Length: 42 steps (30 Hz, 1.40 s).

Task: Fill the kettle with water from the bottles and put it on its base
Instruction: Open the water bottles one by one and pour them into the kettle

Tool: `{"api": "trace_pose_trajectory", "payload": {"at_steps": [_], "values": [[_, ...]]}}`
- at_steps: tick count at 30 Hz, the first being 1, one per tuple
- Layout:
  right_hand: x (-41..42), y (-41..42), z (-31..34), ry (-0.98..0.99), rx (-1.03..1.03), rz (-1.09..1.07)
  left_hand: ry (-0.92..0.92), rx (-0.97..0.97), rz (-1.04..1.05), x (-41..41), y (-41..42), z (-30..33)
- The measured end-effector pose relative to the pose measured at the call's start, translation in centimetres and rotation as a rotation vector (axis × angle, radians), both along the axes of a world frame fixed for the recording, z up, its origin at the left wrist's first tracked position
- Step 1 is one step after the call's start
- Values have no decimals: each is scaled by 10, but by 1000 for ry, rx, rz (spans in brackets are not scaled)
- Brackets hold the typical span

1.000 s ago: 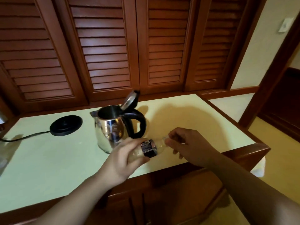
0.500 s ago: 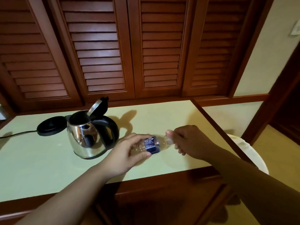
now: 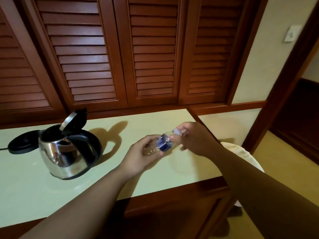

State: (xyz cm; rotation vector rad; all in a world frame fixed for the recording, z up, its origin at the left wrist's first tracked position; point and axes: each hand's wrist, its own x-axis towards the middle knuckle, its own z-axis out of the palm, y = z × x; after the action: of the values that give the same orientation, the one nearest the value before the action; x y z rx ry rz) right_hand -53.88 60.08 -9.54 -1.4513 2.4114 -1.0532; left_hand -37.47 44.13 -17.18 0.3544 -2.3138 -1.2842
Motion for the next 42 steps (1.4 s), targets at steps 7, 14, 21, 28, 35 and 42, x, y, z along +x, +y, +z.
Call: {"api": "trace_pose_trajectory", "payload": {"at_steps": [7,14,21,28,35,42], "values": [[-101,3,20,210,238,-240,-734,-517,120,-6,-25,-48],[-135,15,0,235,306,-353,-714,-534,136,-5,-31,-59],[-141,20,-5,269,260,-367,-705,-539,138,-5,-33,-61],[-118,29,-4,315,199,-401,-583,-400,114,2,-42,-61],[-29,7,-23,528,192,-148,-435,-372,107,51,-49,-53],[83,-53,-84,357,62,212,-417,-404,201,152,-51,-48]]}}
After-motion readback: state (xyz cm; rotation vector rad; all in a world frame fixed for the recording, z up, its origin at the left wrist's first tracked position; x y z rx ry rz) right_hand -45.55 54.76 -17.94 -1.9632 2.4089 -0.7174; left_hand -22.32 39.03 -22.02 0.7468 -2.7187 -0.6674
